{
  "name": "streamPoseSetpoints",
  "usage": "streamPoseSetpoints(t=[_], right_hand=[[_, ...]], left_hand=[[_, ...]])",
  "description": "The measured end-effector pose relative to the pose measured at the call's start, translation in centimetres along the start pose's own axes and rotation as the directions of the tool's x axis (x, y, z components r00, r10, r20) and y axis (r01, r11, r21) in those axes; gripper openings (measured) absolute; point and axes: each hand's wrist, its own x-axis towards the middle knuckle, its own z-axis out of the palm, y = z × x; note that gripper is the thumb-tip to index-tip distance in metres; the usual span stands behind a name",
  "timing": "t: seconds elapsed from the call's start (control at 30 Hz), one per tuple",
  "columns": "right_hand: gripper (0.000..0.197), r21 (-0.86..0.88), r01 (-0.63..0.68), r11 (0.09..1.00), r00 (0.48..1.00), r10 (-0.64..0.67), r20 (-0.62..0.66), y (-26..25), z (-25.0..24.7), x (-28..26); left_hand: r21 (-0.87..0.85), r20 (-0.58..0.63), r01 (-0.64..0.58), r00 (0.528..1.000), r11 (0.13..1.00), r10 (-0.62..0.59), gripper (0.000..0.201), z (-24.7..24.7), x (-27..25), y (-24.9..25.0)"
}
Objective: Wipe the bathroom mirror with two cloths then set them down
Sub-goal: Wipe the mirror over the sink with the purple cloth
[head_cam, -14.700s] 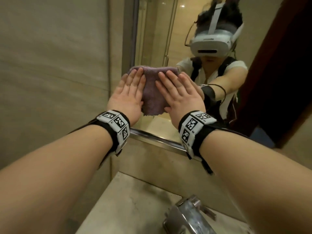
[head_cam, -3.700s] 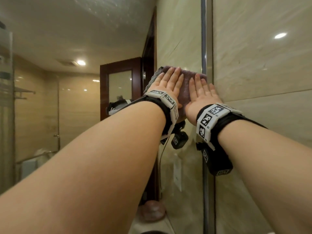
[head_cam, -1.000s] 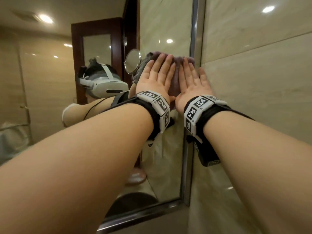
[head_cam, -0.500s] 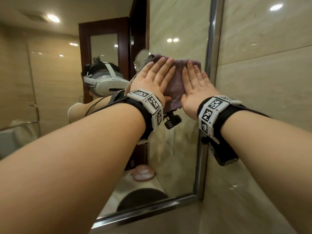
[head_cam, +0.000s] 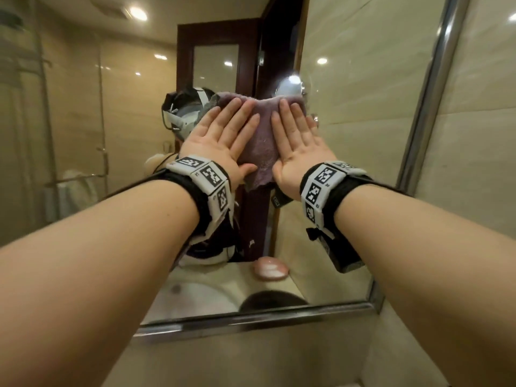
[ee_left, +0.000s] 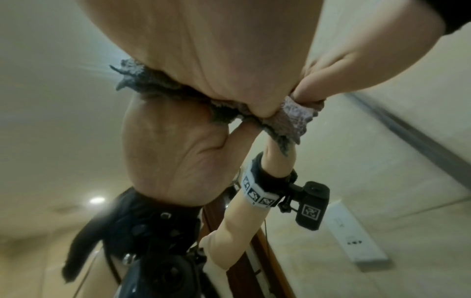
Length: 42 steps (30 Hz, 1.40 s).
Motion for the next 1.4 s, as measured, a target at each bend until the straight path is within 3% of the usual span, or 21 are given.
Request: streamPoseSetpoints(t=[0.17, 0.4, 0.77, 0.9, 1.07, 1.4], right_hand=[[0.074, 0.013, 0.093, 0.996, 0.995, -0.093, -0.022, -4.2, -0.1, 0.2], [0.082, 0.021, 0.112, 0.994, 0.994, -0.111, -0.016, -8.7, 0.3, 0.5], [0.077, -0.016, 0.087, 0.996, 0.992, -0.088, -0.09, -8.4, 1.3, 0.1], [0.076, -0.022, 0.073, 0.997, 0.992, -0.075, -0.097, -6.6, 2.0, -0.2], [0.076, -0.048, -0.017, 0.999, 1.0, 0.016, -0.013, -2.6, 2.8, -1.3], [0.077, -0.124, -0.179, 0.976, 0.97, 0.196, 0.142, 9.1, 6.1, -5.8]], left_hand=[[0.02, 0.047, 0.029, 0.998, 0.999, -0.03, 0.077, 1.5, -3.0, -4.1], [0.037, 0.118, 0.041, 0.992, 0.998, -0.045, 0.077, 2.7, -5.3, -7.7], [-0.002, 0.104, 0.084, 0.991, 0.997, -0.083, 0.083, 3.5, -5.4, -6.5], [-0.021, 0.095, 0.074, 0.993, 0.997, -0.072, 0.082, 3.1, -4.8, -4.7], [-0.021, 0.049, 0.006, 0.999, 1.0, -0.005, 0.083, 2.1, -3.0, -0.9], [-0.028, 0.001, -0.132, 0.991, 0.991, 0.132, 0.08, 0.2, 1.8, 12.3]])
